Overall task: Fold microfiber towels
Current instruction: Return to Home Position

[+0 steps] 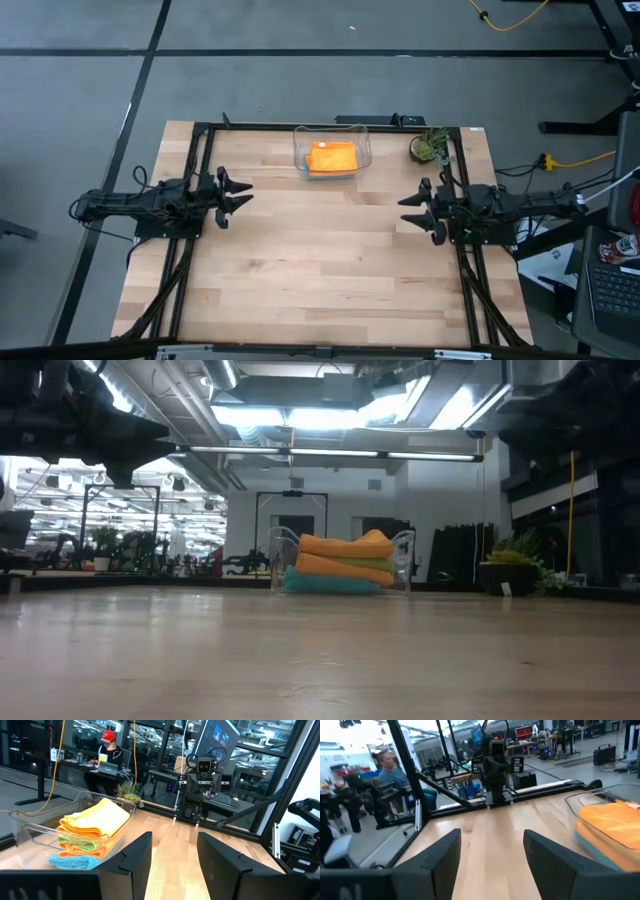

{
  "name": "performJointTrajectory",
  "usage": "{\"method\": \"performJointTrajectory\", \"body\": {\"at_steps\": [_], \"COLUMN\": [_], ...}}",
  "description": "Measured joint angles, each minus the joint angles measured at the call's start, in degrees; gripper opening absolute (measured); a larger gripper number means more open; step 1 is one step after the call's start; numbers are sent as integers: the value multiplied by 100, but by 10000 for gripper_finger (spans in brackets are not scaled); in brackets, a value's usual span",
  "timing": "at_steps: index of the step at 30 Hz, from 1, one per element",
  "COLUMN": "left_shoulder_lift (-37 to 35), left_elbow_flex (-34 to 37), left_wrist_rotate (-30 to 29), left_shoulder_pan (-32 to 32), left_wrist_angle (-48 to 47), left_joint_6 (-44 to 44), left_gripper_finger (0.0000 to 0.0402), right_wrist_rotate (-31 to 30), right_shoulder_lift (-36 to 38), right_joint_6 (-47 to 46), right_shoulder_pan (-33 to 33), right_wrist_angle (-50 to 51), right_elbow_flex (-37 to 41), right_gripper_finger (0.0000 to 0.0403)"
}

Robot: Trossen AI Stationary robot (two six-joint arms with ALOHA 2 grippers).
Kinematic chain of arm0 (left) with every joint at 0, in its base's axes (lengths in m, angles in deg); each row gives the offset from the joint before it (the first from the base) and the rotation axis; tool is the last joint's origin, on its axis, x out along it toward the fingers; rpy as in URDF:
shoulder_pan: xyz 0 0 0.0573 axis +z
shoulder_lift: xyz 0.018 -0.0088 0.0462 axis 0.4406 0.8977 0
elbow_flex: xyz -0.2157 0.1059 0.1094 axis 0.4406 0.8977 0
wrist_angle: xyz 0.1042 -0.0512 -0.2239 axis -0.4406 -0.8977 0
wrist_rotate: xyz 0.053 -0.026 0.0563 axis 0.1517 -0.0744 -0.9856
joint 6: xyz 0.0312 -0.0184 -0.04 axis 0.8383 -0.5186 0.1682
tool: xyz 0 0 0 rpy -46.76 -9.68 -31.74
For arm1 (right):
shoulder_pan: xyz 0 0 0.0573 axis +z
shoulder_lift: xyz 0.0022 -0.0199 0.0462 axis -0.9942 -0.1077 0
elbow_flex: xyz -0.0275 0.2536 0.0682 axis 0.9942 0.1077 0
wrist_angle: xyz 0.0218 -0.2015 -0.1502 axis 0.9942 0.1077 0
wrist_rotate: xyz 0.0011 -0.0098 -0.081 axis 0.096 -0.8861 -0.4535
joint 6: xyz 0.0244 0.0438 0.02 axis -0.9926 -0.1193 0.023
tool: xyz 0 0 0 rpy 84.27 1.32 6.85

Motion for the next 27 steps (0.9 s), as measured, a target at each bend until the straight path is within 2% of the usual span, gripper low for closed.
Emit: {"method": "performJointTrajectory", "body": {"at_steps": [8, 11, 16, 27], "left_shoulder_lift": [0, 2, 2, 2], "left_elbow_flex": [0, 0, 0, 0], "left_wrist_rotate": [0, 0, -4, -4], "left_shoulder_pan": [0, 1, 2, 2], "left_wrist_angle": [-2, -2, -2, -7], "left_joint_6": [0, -1, -2, -2], "left_gripper_finger": [151, 151, 151, 151], "right_wrist_rotate": [-1, -69, -50, -77], "right_shoulder_lift": [1034, 1121, 1101, 1078], "right_joint_6": [275, 274, 306, 1042], "right_shoulder_pan": [0, 0, -4, -15], "right_wrist_angle": [1220, 1449, 756, 717], "right_elbow_flex": [3, 7, 376, 374], "right_gripper_finger": [218, 218, 218, 218]}}
